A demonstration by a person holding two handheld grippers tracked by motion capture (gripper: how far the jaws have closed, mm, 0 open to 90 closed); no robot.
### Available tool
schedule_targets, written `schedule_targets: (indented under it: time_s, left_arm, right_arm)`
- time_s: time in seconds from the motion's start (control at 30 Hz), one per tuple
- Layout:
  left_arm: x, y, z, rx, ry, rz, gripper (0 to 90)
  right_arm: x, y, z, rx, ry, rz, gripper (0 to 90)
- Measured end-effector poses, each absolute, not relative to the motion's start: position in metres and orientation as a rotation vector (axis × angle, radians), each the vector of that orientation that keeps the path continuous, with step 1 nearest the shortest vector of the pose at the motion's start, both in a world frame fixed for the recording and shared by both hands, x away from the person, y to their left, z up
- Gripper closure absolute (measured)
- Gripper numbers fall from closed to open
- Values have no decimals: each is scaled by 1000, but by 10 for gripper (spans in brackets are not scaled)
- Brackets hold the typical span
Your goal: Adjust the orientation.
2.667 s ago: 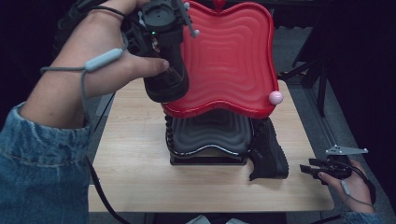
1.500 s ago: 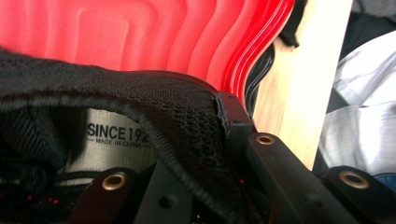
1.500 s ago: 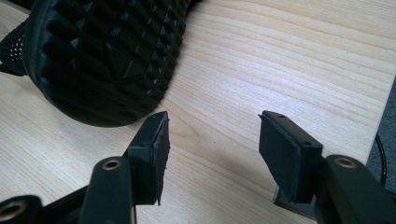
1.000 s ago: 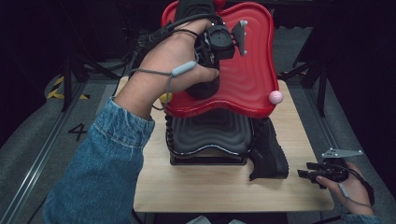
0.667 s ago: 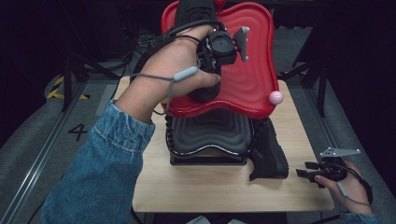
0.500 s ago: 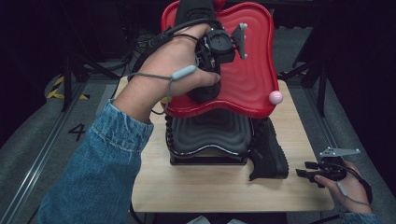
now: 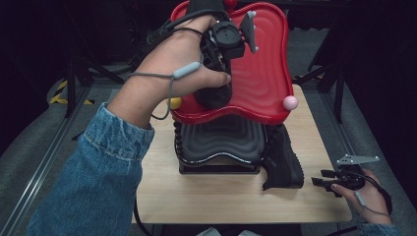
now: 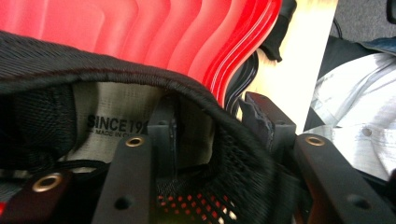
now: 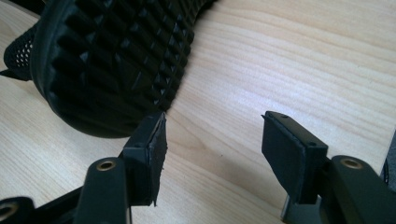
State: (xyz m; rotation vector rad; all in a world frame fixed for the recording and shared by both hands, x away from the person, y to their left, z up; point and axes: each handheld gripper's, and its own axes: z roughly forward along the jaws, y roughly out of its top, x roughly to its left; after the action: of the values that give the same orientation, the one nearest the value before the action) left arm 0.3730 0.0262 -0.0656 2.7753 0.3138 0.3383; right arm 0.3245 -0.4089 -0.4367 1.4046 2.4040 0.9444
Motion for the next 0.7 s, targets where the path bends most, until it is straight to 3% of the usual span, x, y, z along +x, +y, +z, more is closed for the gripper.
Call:
schedule_targets:
  time_s: [0.27,0.7]
  left_arm:
    - [357,28,-44,2764,291,406,481]
    - [341,49,-28,2756,300,426,472]
  right_arm:
    - [328,-406,-436,1389,2410,952,410]
    - [331,-401,-437,1374,2424,947,406]
